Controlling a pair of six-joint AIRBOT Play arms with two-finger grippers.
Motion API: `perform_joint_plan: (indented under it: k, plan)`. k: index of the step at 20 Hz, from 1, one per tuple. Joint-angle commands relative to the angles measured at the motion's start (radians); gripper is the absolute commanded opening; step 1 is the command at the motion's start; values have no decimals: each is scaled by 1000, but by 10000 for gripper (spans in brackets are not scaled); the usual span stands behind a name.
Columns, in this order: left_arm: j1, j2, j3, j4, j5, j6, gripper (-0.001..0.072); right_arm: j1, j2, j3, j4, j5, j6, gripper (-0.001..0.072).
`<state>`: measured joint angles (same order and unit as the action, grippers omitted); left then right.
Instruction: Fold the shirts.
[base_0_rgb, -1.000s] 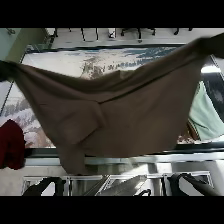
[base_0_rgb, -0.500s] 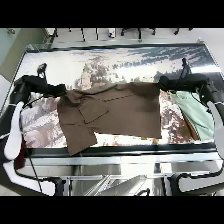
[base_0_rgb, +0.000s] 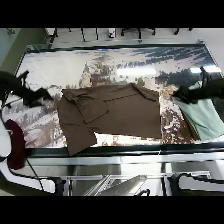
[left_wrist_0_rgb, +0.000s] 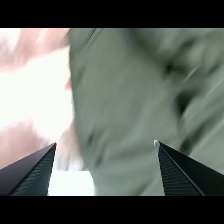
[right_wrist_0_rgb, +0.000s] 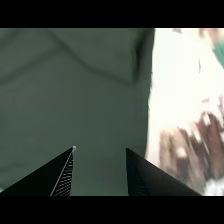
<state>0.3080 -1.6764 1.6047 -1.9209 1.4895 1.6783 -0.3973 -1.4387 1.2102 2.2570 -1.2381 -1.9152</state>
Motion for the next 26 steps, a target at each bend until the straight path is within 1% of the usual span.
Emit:
perform_joint_plan:
  k: [1,2,3,5,6,9,13,14,15,16,19,21,22,23,24,25,26]
  plan:
    - [101,138,-359,-82,5,104,652,-82,90,-200,-90,-58,-16,366]
    - [115,160,-461,-116,-44,145,550,-95,96,-241,-88,-51,-24,365]
    - [126,171,-548,-151,-108,177,507,-101,97,-272,-88,-47,-24,365]
    - [131,162,-645,-210,-212,208,494,-99,97,-315,-88,-48,-27,365]
    - [129,146,-664,-246,-237,233,494,-98,97,-327,-80,-48,-27,365]
    - [114,77,-642,-334,-261,267,494,-98,98,-376,-73,-44,-27,365]
    - [64,-14,-544,-334,-263,266,493,-90,98,-471,-41,12,-42,366]
    - [53,-29,-516,-334,-260,266,472,-78,98,-492,-19,31,-57,367]
    - [47,-39,-492,-332,-256,266,181,-61,96,-505,-6,56,-64,367]
    - [41,-46,-470,-332,-253,266,17,-39,91,-513,0,87,-64,367]
    - [40,-46,-424,-331,-220,266,17,39,46,-513,18,140,-64,367]
    - [48,-46,-412,-331,-181,267,17,96,-2,-513,28,142,-61,367]
    - [52,-40,-415,-332,-174,267,17,126,-27,-513,51,138,-62,366]
    - [52,-29,-425,-332,-178,268,17,160,-45,-513,93,128,-84,365]
    - [52,-9,-435,-333,-183,270,17,192,-52,-513,147,113,-127,302]
    - [52,19,-443,-335,-182,276,17,222,-48,-511,195,96,-160,161]
    - [52,55,-446,-345,-177,285,17,251,-36,-501,217,75,-169,157]
